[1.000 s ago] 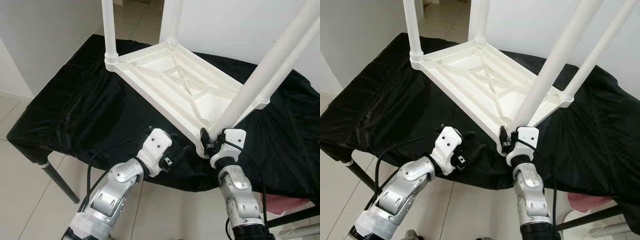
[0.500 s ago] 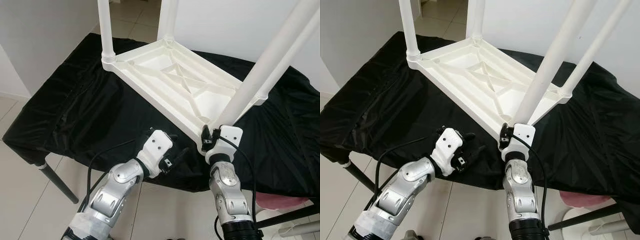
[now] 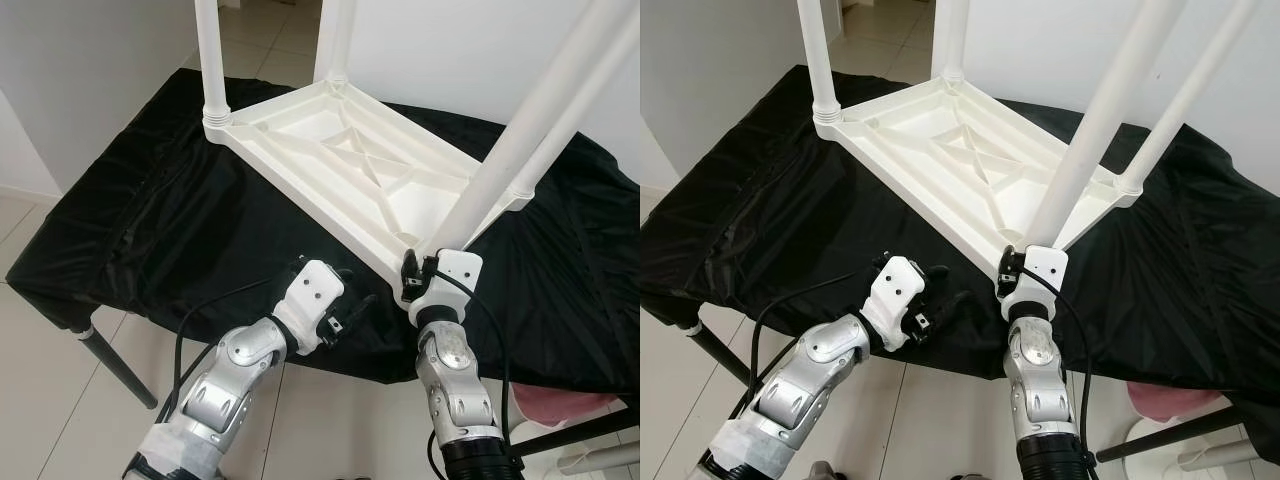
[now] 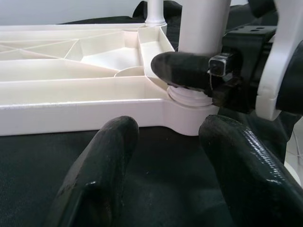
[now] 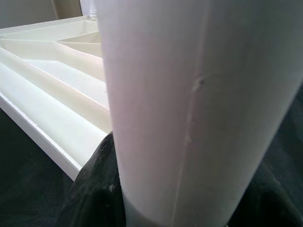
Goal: Building children table
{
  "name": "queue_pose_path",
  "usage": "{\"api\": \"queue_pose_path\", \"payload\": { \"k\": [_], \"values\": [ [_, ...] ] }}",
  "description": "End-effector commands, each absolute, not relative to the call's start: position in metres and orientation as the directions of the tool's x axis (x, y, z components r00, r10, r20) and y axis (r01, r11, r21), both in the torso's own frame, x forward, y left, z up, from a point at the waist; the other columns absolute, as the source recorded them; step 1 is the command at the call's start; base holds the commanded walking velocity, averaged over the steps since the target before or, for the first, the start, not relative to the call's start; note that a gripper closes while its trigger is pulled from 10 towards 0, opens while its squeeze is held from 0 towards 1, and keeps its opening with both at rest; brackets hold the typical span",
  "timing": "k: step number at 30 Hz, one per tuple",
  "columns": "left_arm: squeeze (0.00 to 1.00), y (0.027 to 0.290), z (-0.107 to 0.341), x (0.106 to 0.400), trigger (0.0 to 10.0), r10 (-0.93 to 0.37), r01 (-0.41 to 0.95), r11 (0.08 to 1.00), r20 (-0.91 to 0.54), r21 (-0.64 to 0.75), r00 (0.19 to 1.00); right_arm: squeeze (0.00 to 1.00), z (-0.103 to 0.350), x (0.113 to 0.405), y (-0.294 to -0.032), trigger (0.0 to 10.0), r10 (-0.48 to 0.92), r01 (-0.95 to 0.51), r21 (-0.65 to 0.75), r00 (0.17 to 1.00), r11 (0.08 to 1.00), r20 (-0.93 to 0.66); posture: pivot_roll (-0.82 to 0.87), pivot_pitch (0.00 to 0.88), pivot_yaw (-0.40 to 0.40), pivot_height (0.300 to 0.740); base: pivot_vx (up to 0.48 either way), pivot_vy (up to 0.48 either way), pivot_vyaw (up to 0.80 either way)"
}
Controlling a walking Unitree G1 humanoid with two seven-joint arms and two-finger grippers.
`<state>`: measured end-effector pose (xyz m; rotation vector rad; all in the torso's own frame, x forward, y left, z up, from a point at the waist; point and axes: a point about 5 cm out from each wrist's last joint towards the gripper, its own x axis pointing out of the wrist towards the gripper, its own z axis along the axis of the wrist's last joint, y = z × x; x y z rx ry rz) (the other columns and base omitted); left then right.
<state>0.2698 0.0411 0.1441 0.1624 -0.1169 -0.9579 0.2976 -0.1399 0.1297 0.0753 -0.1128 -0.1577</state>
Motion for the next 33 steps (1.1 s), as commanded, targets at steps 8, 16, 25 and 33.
{"api": "queue_pose_path", "payload": {
  "k": [8, 16, 25, 33],
  "values": [
    [0.0, 0.03, 0.143, 0.264, 10.0, -0.855, 0.836, 0.513, 0.028, 0.195, 0.518, 1.0, 0.131, 0.297, -0.151, 10.0, -0.066, 0.057, 0.067, 0.988, 0.996, 0.137, 0.04, 0.037, -0.101, 0.74, 0.0, 0.0, 0.0],
    [0.0, 0.029, 0.143, 0.265, 10.0, -0.854, 0.834, 0.515, 0.031, 0.197, 0.52, 1.0, 0.123, 0.296, -0.153, 10.0, 0.159, -0.161, 0.01, 0.98, 0.987, 0.116, 0.04, 0.035, -0.105, 0.74, 0.0, 0.0, 0.0],
    [0.0, 0.031, 0.143, 0.266, 10.0, -0.853, 0.833, 0.517, 0.031, 0.2, 0.522, 0.0, 0.13, 0.305, -0.173, 10.0, 0.386, -0.376, -0.107, 0.916, 0.921, 0.11, 0.04, 0.035, -0.098, 0.74, 0.0, 0.0, 0.0],
    [0.0, 0.032, 0.147, 0.268, 10.0, -0.847, 0.824, 0.528, 0.047, 0.206, 0.53, 0.0, 0.13, 0.32, -0.176, 10.0, 0.498, -0.487, -0.144, 0.866, 0.862, 0.055, 0.04, 0.041, -0.09, 0.74, 0.0, 0.0, 0.0]
  ]
}}
